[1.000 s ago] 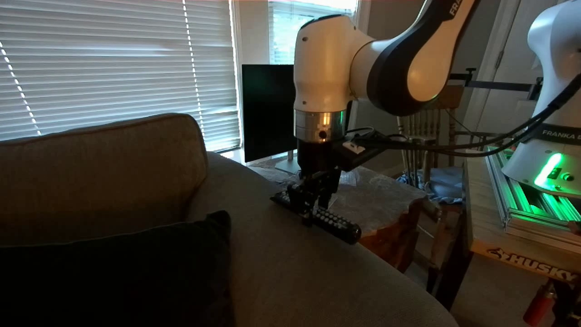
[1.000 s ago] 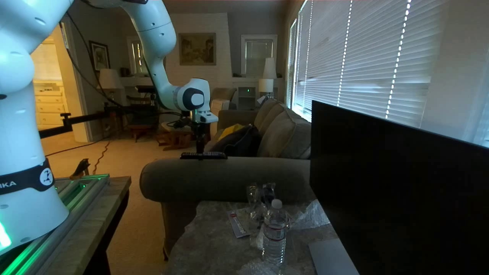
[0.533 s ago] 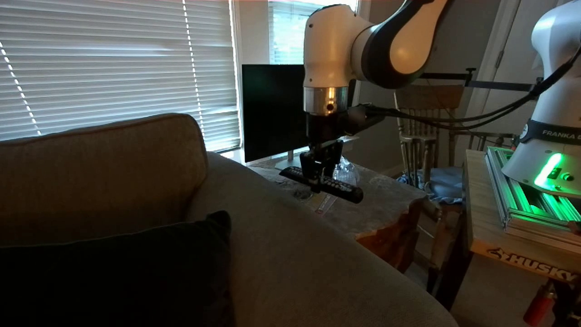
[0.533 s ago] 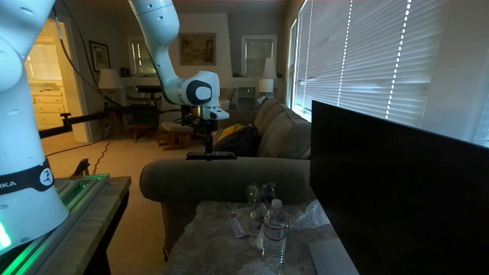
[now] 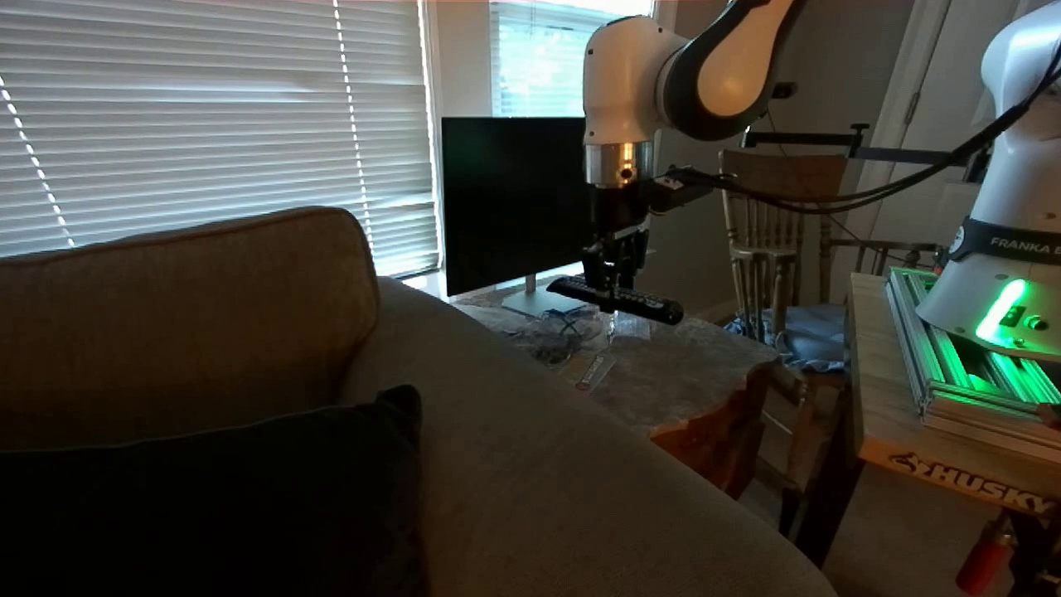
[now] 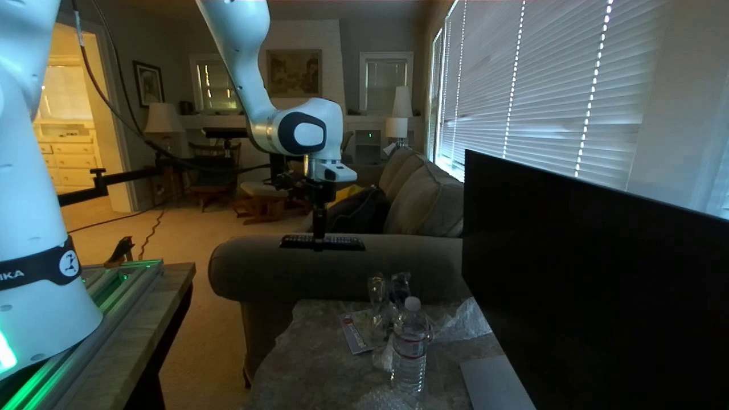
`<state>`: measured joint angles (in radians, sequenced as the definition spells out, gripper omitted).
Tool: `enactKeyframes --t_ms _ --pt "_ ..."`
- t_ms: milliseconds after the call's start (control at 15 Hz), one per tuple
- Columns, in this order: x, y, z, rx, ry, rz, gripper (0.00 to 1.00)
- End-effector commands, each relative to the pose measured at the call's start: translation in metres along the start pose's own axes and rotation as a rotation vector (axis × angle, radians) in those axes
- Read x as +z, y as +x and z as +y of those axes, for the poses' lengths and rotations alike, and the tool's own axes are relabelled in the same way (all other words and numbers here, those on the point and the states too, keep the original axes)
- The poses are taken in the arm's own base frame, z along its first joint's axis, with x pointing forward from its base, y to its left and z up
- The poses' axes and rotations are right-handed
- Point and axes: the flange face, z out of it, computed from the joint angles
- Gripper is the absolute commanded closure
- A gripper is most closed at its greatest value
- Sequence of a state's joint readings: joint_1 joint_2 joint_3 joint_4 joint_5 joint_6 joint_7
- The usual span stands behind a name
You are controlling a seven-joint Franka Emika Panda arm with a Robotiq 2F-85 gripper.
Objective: Pick up the remote from the sofa and put it on the table
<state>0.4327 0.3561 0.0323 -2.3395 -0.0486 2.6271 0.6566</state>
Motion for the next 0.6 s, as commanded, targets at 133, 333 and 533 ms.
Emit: enactKeyframes --t_ms 133,333,533 --pt "0.001 0.0 0.061 0.095 -0.001 -0.029 0.71" --pt "0.008 0.005 0.089 0.146 -0.003 -0.017 0.71" --pt "0.016 0.013 0.114 0.144 -0.022 0.015 0.71"
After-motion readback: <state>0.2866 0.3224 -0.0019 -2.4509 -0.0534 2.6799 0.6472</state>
